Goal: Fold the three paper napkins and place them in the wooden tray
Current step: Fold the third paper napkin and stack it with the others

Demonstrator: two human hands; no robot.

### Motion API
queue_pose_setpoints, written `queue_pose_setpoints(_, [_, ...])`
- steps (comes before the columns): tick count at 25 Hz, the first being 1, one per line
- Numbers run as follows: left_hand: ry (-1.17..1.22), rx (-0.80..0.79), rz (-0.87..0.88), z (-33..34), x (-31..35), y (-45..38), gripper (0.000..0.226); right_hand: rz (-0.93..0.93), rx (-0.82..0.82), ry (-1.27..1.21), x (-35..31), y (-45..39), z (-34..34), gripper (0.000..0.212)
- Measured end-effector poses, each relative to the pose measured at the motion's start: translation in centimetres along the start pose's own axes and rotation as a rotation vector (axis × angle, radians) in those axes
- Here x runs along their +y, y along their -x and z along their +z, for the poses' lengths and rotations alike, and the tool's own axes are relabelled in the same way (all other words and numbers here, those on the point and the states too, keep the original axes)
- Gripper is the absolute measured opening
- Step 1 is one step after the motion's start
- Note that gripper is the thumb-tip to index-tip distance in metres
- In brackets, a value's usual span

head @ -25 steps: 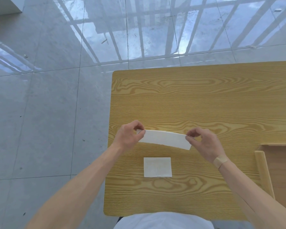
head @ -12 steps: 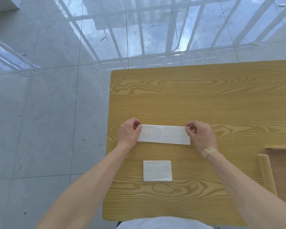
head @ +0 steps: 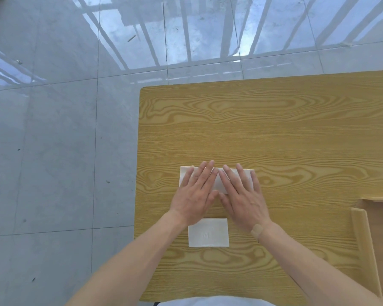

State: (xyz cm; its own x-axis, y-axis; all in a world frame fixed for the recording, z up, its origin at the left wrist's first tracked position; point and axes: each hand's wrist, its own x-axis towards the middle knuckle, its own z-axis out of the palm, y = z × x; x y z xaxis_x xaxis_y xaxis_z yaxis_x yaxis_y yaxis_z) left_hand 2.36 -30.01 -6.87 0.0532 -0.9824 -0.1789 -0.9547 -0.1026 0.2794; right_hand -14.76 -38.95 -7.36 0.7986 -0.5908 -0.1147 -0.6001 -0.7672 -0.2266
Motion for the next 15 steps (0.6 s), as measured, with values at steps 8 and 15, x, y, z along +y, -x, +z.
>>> queue_pose_setpoints(8, [-0.114,-0.125,-0.049,0.8,-0.6,-0.3,0.066,0.047,-0.132,0.07,0.7,-0.4,1.1,0.067])
queue_pose_setpoints(15, [-0.091,-0.124,-0.175,0.1,-5.0,2.8,0.067,0.233,-0.091,0.078,4.4,1.7,0.6,0.065])
